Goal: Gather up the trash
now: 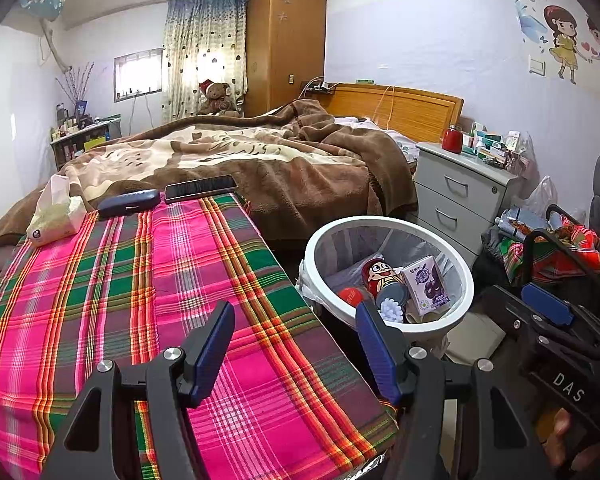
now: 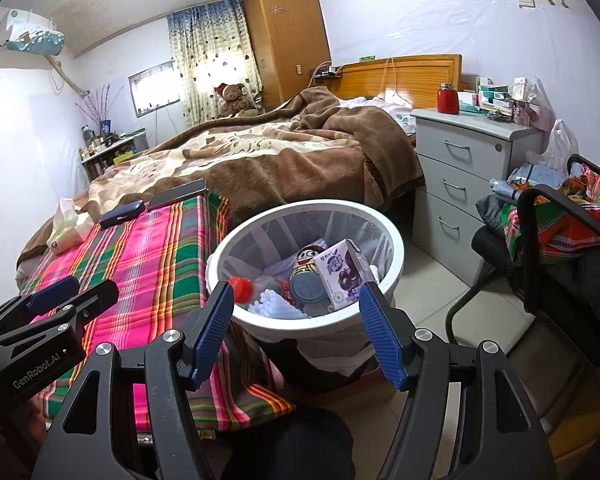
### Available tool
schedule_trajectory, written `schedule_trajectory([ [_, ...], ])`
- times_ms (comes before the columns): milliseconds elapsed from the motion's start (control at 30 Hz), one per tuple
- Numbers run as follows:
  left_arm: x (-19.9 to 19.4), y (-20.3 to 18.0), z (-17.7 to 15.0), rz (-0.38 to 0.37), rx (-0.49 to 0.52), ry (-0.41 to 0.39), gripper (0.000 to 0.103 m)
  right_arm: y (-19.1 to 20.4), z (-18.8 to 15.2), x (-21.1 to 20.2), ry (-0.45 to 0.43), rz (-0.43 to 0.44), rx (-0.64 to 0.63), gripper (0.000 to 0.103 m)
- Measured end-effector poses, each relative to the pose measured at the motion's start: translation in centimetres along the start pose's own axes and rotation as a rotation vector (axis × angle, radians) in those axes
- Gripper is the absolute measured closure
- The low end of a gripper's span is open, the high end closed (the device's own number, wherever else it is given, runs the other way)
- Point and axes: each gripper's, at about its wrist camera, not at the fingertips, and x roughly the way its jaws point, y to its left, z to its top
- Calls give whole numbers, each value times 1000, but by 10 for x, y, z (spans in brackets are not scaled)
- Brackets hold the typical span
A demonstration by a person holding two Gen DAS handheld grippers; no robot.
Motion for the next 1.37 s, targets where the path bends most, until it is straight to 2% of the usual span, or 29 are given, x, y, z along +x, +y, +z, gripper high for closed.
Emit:
schedule_trajectory([
  [1367, -1, -1, -4, 7, -8, 5, 40, 1, -1, -2, 4, 3, 6, 37],
])
